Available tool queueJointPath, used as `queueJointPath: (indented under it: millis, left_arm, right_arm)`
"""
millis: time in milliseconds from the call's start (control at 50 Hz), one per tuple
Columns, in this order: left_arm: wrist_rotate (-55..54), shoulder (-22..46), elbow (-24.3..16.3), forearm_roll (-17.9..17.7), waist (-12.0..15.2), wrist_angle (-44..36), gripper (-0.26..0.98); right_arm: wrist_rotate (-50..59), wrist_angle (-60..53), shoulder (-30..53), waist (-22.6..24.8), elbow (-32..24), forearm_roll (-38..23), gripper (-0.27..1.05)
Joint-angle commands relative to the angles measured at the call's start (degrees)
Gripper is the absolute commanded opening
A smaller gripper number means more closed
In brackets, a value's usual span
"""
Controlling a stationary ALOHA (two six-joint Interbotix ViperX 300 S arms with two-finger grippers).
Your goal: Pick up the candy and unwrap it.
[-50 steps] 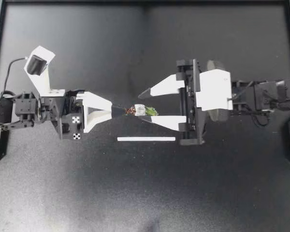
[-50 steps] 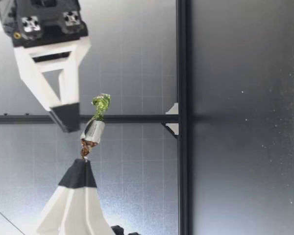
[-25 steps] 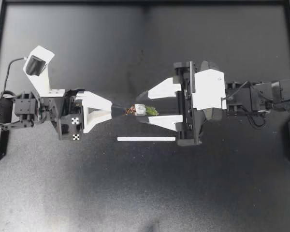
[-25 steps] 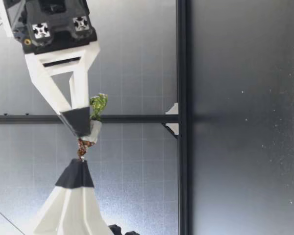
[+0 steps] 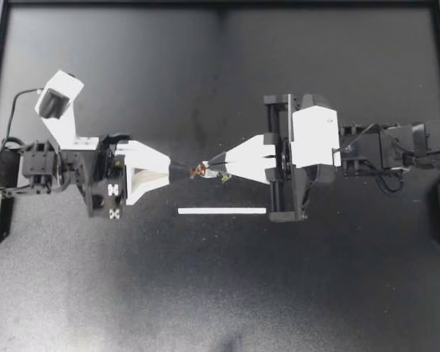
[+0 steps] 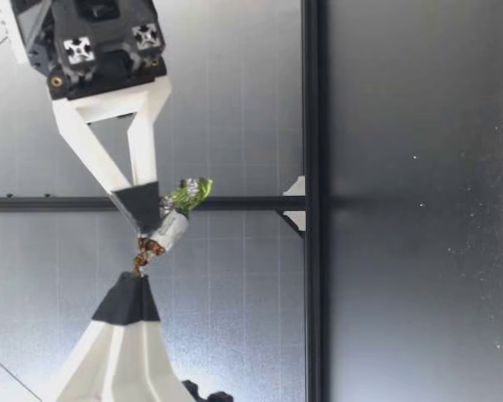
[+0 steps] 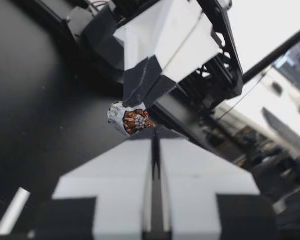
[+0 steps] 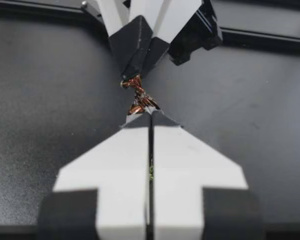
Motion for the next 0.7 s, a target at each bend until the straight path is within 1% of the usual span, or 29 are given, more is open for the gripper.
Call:
queueJointPath:
  millis: [0,120,200,260,380,420,460,580,680]
  left_arm:
    - [4.1,-0.5,-0.3,1.0,-0.2,-0.6,-0.14]
    - [9.3,-0.9,0.0,0.9,-0.2,-0.5,-0.09]
    - [11.2,-0.9,0.0,0.8,-0.2,0.1,0.02]
    - [11.5,-0.9,0.0,0.8,-0.2,0.8,0.14]
    - [11.2,-0.6,-0.4,0.5,-0.2,4.0,0.47]
    - [11.2,-0.5,-0.6,0.4,-0.2,5.4,0.55]
    - [11.3,-0.4,-1.0,0.0,-0.1,6.8,0.57]
    - [11.9,-0.1,-2.5,-0.2,-0.2,7.8,0.53]
    - [12.3,1.1,-4.0,-0.1,-0.2,8.4,0.53]
  right_arm:
    - [0.1,-0.2,-1.6,-0.4,-1.1,0.1,-0.18]
    - [0.1,-0.1,-1.8,-0.4,-1.0,0.1,-0.18]
    - [0.2,-0.1,-2.0,-0.4,-0.9,0.2,-0.18]
    - [0.2,0.1,-2.3,-0.4,-0.9,0.1,-0.18]
    - [0.3,0.3,-2.5,-0.4,-1.0,0.1,-0.18]
    - [0.3,0.5,-2.5,-0.4,-1.1,0.1,-0.18]
    - [0.4,0.8,-2.4,-0.4,-1.2,0.2,-0.18]
    - [1.9,2.3,-1.6,-0.3,-1.5,0.2,-0.18]
    - [3.3,3.1,-0.9,-0.1,-1.8,0.2,-0.18]
